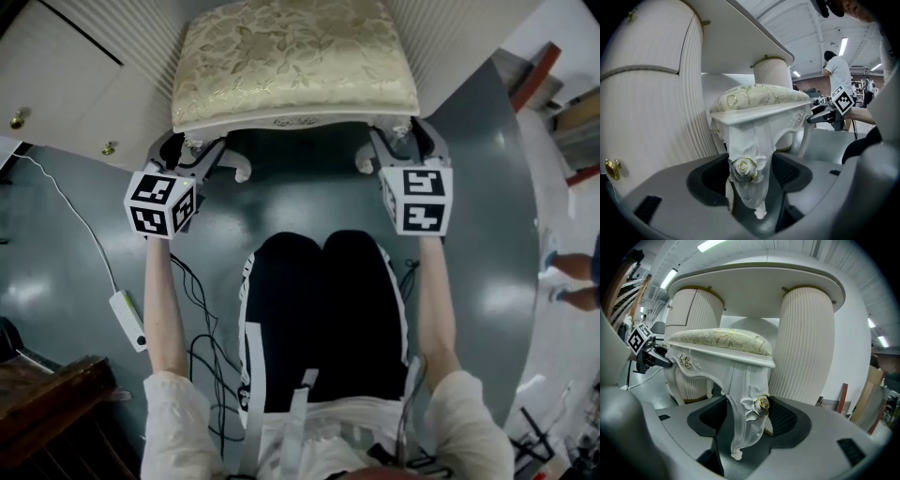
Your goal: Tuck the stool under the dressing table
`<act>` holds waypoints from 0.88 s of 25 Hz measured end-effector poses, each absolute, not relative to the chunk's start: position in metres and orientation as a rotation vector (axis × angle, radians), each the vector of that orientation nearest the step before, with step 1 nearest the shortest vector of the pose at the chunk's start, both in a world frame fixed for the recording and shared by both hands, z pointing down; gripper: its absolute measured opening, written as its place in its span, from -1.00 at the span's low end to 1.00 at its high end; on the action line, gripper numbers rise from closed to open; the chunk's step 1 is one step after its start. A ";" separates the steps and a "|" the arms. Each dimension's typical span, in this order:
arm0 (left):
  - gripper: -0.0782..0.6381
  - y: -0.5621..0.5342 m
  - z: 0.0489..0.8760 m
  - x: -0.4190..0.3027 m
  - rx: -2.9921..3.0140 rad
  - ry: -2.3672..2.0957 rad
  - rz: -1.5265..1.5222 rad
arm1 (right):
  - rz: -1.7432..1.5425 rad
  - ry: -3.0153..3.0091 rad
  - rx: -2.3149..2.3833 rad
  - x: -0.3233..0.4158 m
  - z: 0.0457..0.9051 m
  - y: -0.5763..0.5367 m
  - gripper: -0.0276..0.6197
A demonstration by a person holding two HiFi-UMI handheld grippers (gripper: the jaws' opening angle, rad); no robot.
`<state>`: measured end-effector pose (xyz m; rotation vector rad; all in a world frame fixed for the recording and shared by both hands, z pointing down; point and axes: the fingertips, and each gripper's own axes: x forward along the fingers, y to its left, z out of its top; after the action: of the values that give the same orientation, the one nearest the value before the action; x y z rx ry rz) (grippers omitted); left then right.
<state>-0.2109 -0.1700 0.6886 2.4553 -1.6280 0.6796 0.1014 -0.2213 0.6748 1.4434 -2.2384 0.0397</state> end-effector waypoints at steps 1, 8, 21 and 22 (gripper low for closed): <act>0.03 -0.170 0.688 -0.211 2.459 -1.626 0.682 | 0.051 -2.224 1.443 0.102 0.675 -0.221 -0.08; 0.03 -0.170 0.689 -0.208 2.502 -1.636 0.624 | 0.012 -2.217 1.462 0.108 0.679 -0.225 -0.08; 0.03 -0.171 0.690 -0.212 2.492 -1.657 0.661 | 0.012 -2.204 1.463 0.105 0.679 -0.229 -0.08; 0.03 -0.172 0.689 -0.212 2.494 -1.662 0.658 | 0.020 -2.210 1.464 0.104 0.678 -0.228 -0.08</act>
<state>-0.2118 -0.1717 0.6892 2.4943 -1.6616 0.6581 0.1036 -0.2277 0.6781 1.4638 -2.2100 0.0195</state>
